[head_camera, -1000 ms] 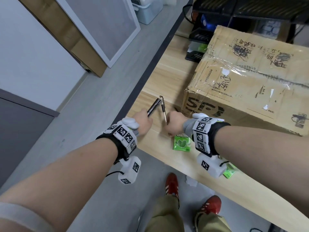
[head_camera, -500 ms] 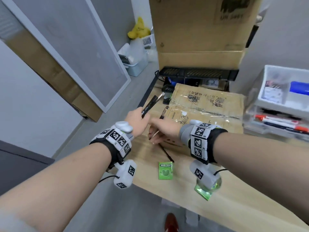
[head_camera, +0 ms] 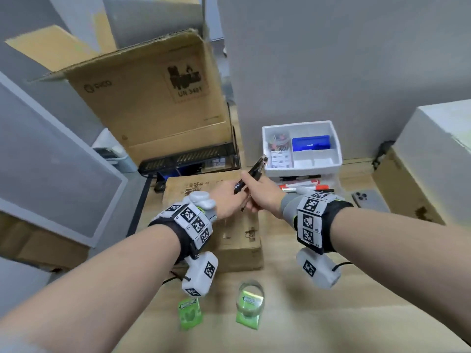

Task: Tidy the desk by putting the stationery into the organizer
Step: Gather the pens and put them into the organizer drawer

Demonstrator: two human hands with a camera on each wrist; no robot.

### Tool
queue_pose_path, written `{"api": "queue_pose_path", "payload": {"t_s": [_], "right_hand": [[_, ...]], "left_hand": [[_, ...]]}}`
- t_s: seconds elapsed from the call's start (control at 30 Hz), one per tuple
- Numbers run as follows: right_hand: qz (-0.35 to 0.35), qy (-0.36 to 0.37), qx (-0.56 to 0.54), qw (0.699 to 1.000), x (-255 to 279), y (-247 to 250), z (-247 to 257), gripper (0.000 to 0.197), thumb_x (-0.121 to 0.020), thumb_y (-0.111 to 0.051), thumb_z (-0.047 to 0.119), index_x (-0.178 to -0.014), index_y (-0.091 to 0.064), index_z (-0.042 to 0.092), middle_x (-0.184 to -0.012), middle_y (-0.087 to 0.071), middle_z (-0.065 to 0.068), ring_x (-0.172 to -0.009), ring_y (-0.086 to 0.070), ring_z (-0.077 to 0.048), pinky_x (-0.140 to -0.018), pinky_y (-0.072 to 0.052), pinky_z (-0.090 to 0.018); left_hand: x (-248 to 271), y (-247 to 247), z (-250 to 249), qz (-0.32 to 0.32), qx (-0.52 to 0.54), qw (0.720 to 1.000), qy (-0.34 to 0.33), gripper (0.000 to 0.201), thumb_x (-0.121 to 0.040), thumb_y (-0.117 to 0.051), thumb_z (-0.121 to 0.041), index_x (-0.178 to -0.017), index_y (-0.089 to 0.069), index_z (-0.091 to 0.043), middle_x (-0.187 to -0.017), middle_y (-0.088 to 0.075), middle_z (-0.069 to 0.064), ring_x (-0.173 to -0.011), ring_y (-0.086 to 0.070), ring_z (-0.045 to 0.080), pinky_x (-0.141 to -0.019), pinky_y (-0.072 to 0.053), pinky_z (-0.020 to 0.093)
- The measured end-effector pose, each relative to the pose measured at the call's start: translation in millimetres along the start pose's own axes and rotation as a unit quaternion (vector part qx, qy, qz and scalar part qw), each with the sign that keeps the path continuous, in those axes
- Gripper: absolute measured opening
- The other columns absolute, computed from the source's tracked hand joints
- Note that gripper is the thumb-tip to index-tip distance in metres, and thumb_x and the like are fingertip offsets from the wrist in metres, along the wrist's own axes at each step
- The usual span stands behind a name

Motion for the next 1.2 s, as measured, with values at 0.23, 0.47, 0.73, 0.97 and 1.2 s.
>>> {"api": "queue_pose_path", "payload": {"t_s": [0.23, 0.47, 0.73, 0.97, 1.2], "right_hand": [[-0.101, -0.034, -0.088, 0.990, -2.9, 95.9, -35.1, 0.026, -0.098, -0.046, 0.025, -0.084, -0.053, 0.004, -0.053, -0.048, -0.011, -0.041, -0.040, -0.020, -0.044, -0.036, -0.025], [-0.190, 0.015, 0.018, 0.982, -10.5, 156.3, -44.9, 0.019, -0.097, -0.049, 0.028, -0.089, -0.051, 0.012, -0.063, -0.054, -0.002, -0.049, -0.045, -0.015, -0.046, -0.040, -0.023], [-0.126, 0.087, 0.409, 0.900, -30.8, 152.0, -56.1, 0.011, -0.100, -0.047, 0.023, -0.108, -0.047, 0.015, -0.105, -0.045, -0.004, -0.086, -0.055, -0.029, -0.068, -0.033, -0.034], [-0.044, 0.035, 0.586, 0.809, -56.2, 126.7, -77.0, 0.031, -0.087, -0.062, 0.017, -0.117, -0.055, 0.013, -0.118, -0.050, -0.011, -0.096, -0.065, -0.032, -0.070, -0.050, -0.037], [-0.049, -0.018, 0.556, 0.830, -69.3, 127.8, -77.9, 0.022, -0.090, -0.059, 0.021, -0.108, -0.064, 0.009, -0.108, -0.066, -0.011, -0.094, -0.065, -0.030, -0.074, -0.051, -0.031]], "left_hand": [[-52.9, -62.3, -68.6, 0.091, 0.002, 0.995, -0.052, 0.028, -0.080, -0.057, -0.004, -0.102, -0.049, -0.020, -0.075, -0.056, -0.010, -0.071, -0.056, 0.015, -0.058, -0.040, 0.018], [-85.6, -89.3, -73.0, 0.092, -0.086, 0.992, 0.001, 0.048, -0.081, -0.065, -0.028, -0.120, -0.039, -0.017, -0.096, -0.061, 0.005, -0.081, -0.063, 0.023, -0.069, -0.054, 0.037], [-92.8, -94.7, -37.5, 0.043, -0.201, 0.979, -0.010, 0.040, -0.083, -0.066, -0.024, -0.115, -0.047, -0.009, -0.114, -0.051, 0.011, -0.097, -0.053, 0.026, -0.083, -0.050, 0.040], [-86.1, -96.7, -31.9, -0.005, -0.223, 0.974, -0.048, 0.049, -0.079, -0.067, -0.027, -0.121, -0.047, -0.010, -0.118, -0.048, 0.011, -0.108, -0.047, 0.028, -0.086, -0.045, 0.037], [-78.1, -72.2, -22.7, -0.020, -0.233, 0.969, -0.084, 0.030, -0.082, -0.060, -0.030, -0.108, -0.054, -0.015, -0.109, -0.051, 0.005, -0.101, -0.045, 0.022, -0.087, -0.046, 0.037]]}}
Point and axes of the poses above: each hand's wrist, its own x-axis away from the middle knuckle, its own y-axis out of the back of the hand, z = x × y, the point moved 3 cm from there along -x, towards the middle knuckle
